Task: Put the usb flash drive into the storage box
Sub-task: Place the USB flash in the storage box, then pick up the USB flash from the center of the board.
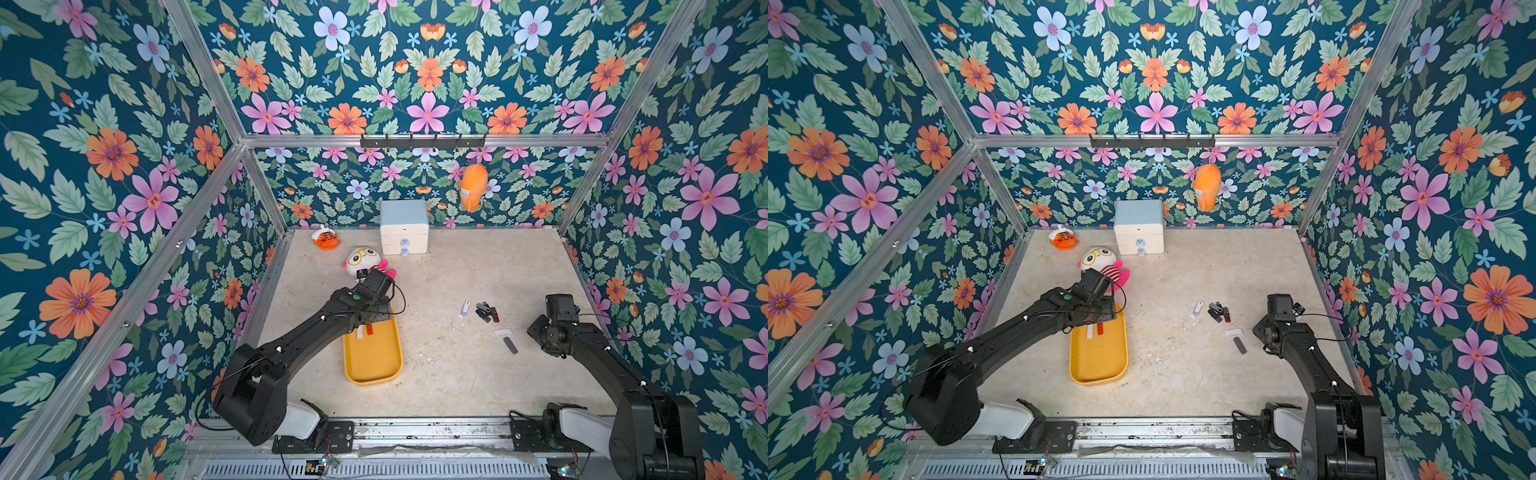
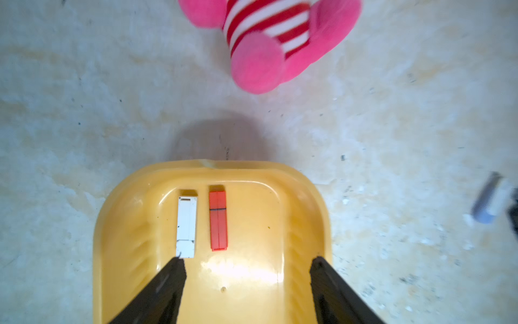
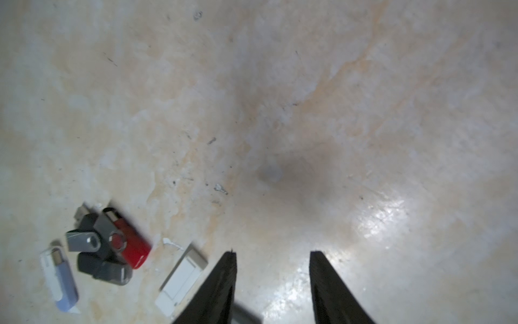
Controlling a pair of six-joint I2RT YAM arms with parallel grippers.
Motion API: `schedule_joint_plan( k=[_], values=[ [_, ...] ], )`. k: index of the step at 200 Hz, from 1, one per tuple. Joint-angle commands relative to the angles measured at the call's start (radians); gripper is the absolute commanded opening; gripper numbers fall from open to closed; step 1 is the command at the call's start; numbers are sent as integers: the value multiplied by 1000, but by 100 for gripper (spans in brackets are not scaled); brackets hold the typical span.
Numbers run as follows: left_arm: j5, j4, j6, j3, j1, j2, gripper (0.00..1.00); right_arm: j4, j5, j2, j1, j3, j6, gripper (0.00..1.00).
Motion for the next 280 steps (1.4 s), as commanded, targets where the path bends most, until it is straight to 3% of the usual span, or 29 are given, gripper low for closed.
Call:
schedule_joint_plan(
  k=[1,39,109,211,280],
  values=[
    [-4,-99,64,16,0,-82,78,-119,-81,-43,26,23,38,48],
    [7,-155,153,3,0,-183,80,-241,-147,47,121,124,82,48],
    [0,-16,207,-229,0,-297,81,-135,-205,191,175,126,144,53],
    [-5,-19,220,-223,0,-304,82,-86,-186,380,177,190,117,55],
    [-3,-17,220,-225,0,-296,82,-165,-114,472,246,277,74,50]
  ],
)
